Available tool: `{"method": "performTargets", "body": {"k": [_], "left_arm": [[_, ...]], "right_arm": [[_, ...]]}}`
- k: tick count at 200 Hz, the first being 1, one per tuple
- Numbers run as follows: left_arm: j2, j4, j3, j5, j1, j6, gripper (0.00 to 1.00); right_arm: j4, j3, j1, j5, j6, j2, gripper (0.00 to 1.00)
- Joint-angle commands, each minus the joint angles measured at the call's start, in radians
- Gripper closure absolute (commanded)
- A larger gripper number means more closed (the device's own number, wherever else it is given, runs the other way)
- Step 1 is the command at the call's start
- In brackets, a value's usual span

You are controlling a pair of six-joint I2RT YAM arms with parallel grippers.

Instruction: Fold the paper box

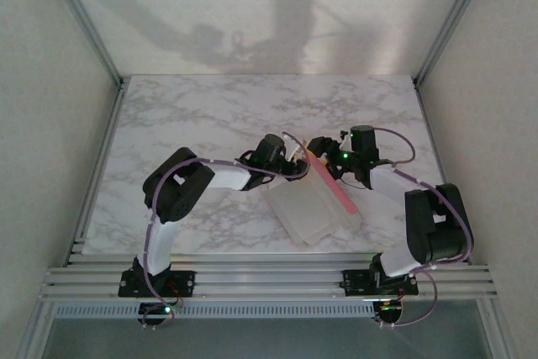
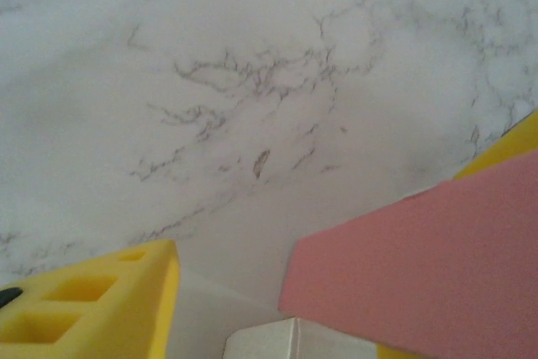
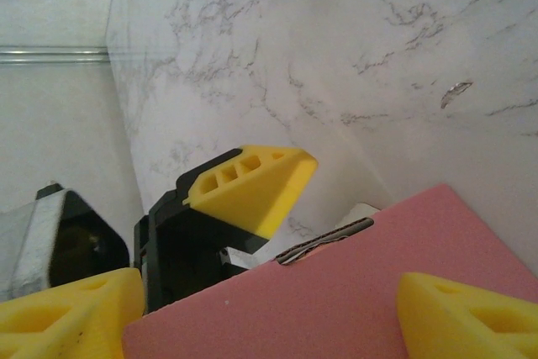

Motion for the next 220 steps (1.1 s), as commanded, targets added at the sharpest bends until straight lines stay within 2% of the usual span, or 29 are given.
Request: {"method": "performTargets", "body": {"k": [1, 38, 102, 127, 220], "left_arm": [[0.032, -0.102, 0.019, -0.018, 0.027, 0.028, 0.4], [0.048, -0.097, 0.026, -0.014, 0.027, 0.008, 0.41], [0.052, -0.013, 0.019, 0.084, 0.046, -0.048, 0.39], [0.042, 0.037, 0.0, 0.143, 0.061, -0.078, 0.33], [0.023, 0.098, -0.02, 0.152, 0.064, -0.126, 0.32]], "right_arm": [[-0.075, -0.004, 0.008, -0.024, -0.021, -0.007, 0.22], [-0.073, -0.008, 0.009, -0.022, -0.02, -0.007, 0.22], [-0.06, -0.02, 0.008, -0.025, -0.015, -0.005, 0.22], [-0.054, -0.024, 0.009, -0.027, -0.014, -0.001, 0.22], [-0.041, -0.027, 0.009, -0.025, -0.008, 0.009, 0.22]]}}
